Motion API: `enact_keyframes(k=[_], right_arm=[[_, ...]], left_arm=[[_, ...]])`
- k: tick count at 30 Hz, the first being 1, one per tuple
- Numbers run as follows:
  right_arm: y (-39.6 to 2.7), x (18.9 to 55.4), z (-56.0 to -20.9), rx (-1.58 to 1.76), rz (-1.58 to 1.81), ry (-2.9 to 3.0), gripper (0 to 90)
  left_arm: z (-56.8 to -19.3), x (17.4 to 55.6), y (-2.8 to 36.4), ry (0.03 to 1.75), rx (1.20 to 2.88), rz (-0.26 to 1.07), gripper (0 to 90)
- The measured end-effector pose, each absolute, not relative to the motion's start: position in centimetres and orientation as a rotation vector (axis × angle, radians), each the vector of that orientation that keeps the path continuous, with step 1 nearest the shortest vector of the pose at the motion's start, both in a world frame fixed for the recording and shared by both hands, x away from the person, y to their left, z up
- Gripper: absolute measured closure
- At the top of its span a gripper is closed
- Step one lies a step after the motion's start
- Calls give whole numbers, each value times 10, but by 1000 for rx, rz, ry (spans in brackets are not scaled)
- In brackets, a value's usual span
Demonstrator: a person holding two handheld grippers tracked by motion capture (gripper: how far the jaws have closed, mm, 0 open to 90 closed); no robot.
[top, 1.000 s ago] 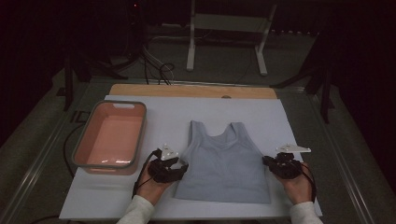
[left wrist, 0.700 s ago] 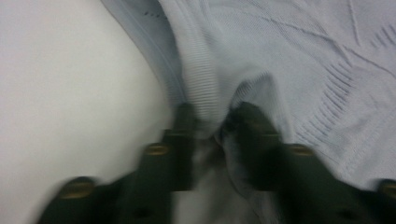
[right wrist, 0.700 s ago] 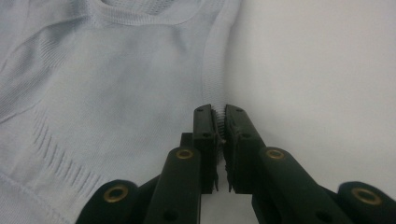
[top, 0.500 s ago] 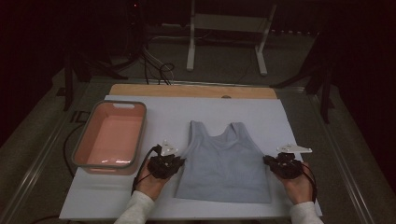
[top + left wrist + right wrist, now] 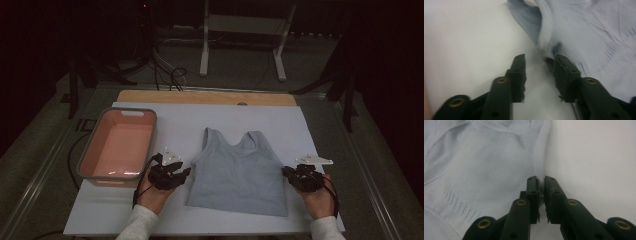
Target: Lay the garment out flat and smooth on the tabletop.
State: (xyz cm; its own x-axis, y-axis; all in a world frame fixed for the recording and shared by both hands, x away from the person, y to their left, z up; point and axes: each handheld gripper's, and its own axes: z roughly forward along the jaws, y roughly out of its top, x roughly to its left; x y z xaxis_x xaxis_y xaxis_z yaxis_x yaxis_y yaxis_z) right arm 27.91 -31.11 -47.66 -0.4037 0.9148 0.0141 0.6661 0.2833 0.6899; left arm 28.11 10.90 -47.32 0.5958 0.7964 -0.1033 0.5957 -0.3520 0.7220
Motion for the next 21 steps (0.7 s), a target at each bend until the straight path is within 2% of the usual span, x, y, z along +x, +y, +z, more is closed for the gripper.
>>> enact_keyframes(k=[6, 13, 16, 18, 19, 21], right_arm=[[-312, 271, -473, 1427, 918, 2173, 768], [-315, 255, -479, 1460, 945, 2201, 538], [-315, 251, -482, 1462, 930, 2218, 502], [-316, 251, -484, 1464, 924, 2219, 493], [-316, 251, -484, 1469, 925, 2220, 493], [-315, 251, -484, 1467, 928, 2217, 485]], left_arm=[[-479, 271, 105, 1062, 2069, 265, 518], [-494, 260, 98, 1041, 2108, 159, 524], [-502, 258, 91, 1005, 2180, 114, 608], [-504, 257, 88, 988, 2203, 95, 767], [-502, 256, 89, 984, 2194, 79, 816], [-499, 254, 92, 990, 2173, 62, 842]])
